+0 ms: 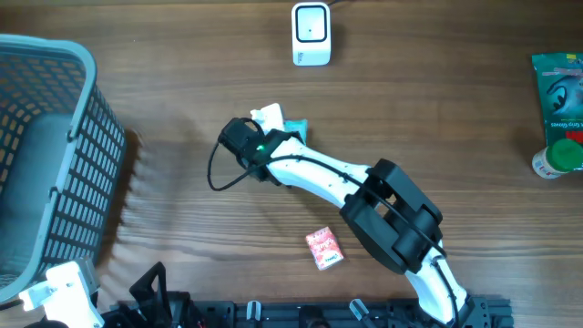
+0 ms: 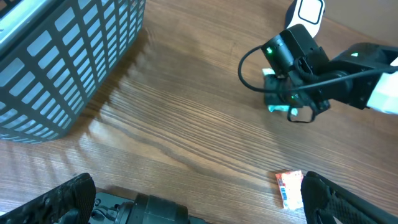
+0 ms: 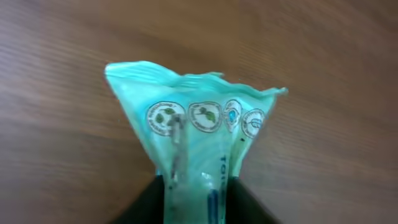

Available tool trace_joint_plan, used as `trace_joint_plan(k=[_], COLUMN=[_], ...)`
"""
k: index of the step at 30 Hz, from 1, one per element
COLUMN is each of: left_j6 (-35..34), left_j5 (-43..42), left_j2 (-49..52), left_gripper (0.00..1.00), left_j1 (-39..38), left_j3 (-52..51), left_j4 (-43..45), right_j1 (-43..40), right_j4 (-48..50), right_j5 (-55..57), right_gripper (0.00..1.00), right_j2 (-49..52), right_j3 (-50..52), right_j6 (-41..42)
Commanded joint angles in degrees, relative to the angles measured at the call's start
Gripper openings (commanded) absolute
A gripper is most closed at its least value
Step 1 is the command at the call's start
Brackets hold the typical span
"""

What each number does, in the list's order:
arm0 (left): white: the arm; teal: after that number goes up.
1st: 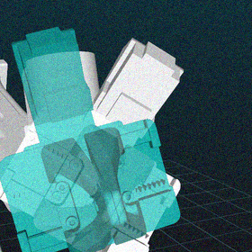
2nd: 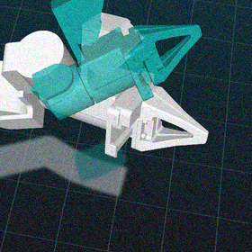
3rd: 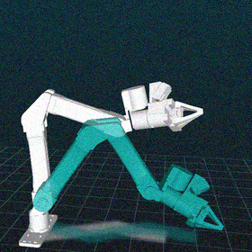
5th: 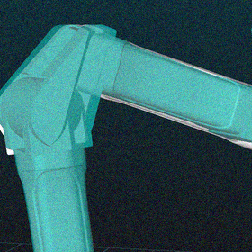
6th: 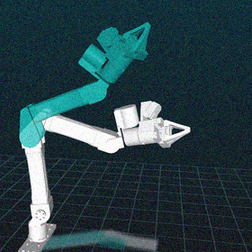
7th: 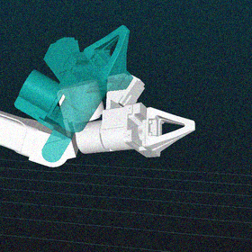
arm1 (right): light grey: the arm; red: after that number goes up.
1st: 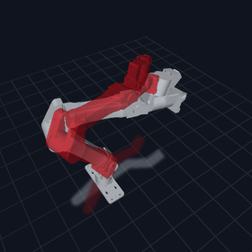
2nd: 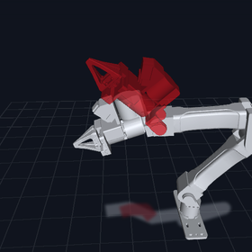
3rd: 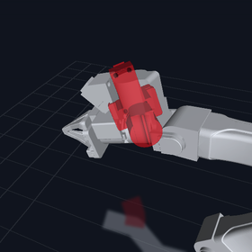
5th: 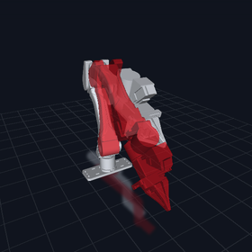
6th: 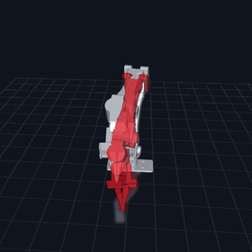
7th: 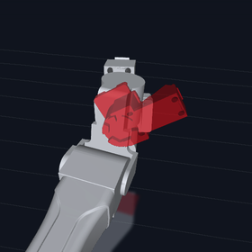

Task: Scan the item barcode
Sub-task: 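Grasp the teal wipes pouch with the right gripper and lift it, then carry the teal pouch up to the white scanner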

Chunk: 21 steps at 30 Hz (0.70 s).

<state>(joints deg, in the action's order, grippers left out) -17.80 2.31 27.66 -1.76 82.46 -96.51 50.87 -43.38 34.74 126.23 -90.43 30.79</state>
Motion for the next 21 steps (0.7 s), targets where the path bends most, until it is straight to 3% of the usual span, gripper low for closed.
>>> trace_joint_plan(k=[1, 3, 5, 6, 8, 12, 14, 16, 21], left_j6=[0.9, 0.9, 0.9, 0.9, 0.9, 0.9, 0.9, 0.9, 0.9], left_j5=[0.6, 0.6, 0.6, 0.6, 0.6, 0.6, 0.6, 0.6, 0.6], left_j2=[-0.3, -0.3, -0.3, -0.3, -0.3, -0.3, -0.3, -0.3, -0.3], left_gripper=[1.00, 1.00, 1.00, 1.00, 1.00, 1.00, 1.00, 1.00, 1.00], left_j1=[0.1, 0.1, 0.1, 0.1, 0.1, 0.1, 0.1, 0.1, 0.1], left_j3=[0.0, 0.0, 0.0, 0.0, 0.0, 0.0, 0.0, 0.0, 0.0], left_j4=[0.0, 0.0, 0.0, 0.0, 0.0, 0.0, 0.0, 0.0, 0.0], right_j1=[-0.5, -2.6, -8.0, -13.5, -19.0, -27.5, -29.0, -29.2, -28.9], right_j4=[-7.5, -13.5, -18.1, -21.7, -27.7, -48.8, -48.8, -48.8, -48.8], right_j5=[-6.9, -20.3, -46.3, -66.5, -82.4, -93.4, -100.6, -103.6, -98.5], right_gripper=[0.05, 0.04, 0.04, 0.04, 0.04, 0.04, 0.04, 0.04, 0.04], right_j2=[-1.3, -5.4, -9.6, -10.6, -10.5, -10.5, -10.6, -10.6, -10.6], right_j3=[-7.1, -11.6, -13.1, -13.0, -13.0, -13.0, -12.7, -12.7, -12.6], right_j6=[4.3, 3.7, 3.4, -1.5, -6.0, 0.9, 7.0, 7.2, 6.7])
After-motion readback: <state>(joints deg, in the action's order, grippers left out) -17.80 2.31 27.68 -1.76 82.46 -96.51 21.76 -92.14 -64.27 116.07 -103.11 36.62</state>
